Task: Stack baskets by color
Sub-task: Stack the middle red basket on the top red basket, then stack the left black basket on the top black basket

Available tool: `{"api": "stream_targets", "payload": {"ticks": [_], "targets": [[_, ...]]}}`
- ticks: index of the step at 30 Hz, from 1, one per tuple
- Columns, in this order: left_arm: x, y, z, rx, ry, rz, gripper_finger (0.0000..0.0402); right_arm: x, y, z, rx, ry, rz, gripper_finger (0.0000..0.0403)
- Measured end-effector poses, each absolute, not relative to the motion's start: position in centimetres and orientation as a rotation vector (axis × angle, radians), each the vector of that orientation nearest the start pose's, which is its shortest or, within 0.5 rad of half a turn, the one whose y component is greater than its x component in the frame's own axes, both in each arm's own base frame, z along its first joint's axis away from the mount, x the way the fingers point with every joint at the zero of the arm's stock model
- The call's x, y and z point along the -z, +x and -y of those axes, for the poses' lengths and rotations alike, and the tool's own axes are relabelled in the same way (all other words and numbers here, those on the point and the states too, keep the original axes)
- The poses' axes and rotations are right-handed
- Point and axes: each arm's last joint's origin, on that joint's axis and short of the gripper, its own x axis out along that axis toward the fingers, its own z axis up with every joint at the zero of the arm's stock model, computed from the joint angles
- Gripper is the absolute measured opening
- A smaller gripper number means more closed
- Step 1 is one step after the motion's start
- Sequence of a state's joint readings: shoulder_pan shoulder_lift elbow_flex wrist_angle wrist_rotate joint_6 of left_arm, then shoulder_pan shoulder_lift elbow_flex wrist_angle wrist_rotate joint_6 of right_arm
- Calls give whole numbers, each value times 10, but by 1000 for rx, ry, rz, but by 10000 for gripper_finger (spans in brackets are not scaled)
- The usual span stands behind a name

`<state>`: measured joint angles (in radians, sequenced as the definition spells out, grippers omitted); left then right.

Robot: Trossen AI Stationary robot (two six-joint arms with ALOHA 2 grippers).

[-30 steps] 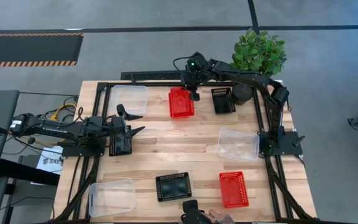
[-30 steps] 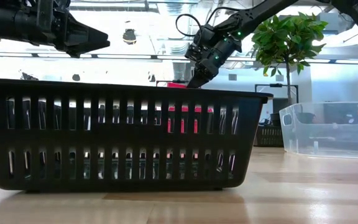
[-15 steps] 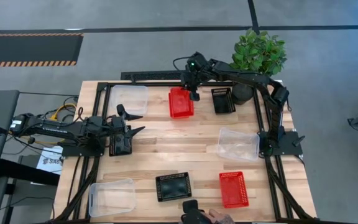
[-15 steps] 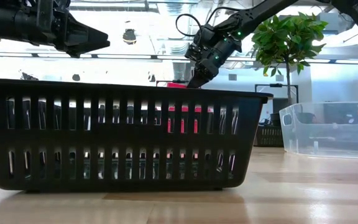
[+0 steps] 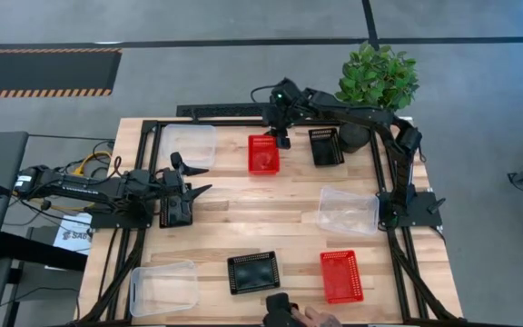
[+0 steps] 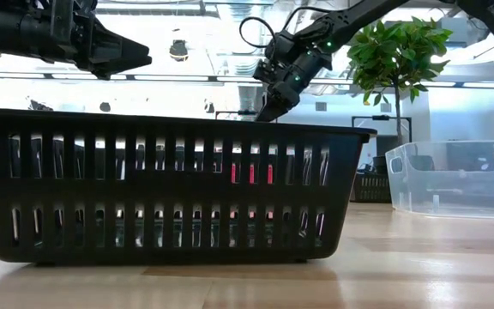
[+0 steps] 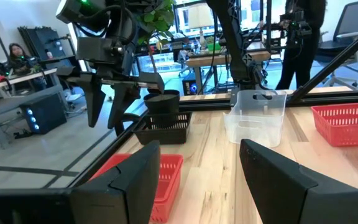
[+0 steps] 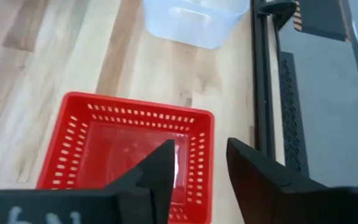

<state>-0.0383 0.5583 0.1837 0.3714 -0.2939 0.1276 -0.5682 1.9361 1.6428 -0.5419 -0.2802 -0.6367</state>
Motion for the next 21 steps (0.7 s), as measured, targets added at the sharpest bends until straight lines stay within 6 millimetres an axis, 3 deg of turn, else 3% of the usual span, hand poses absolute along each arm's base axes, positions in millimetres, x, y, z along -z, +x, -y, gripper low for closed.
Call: {"api": "stream_targets", "payload": {"ticks": [6, 14, 21], "targets": [[-209, 142, -3, -254, 128, -21, 213, -278, 363, 220, 48, -261, -797, 189], [-208, 142, -3, -253, 138, -39, 213, -305, 351, 209, 115, -127, -754, 183], [-208, 142, -3, -246, 135, -37, 213, -313, 346, 178, 76, 0, -835, 181]]}}
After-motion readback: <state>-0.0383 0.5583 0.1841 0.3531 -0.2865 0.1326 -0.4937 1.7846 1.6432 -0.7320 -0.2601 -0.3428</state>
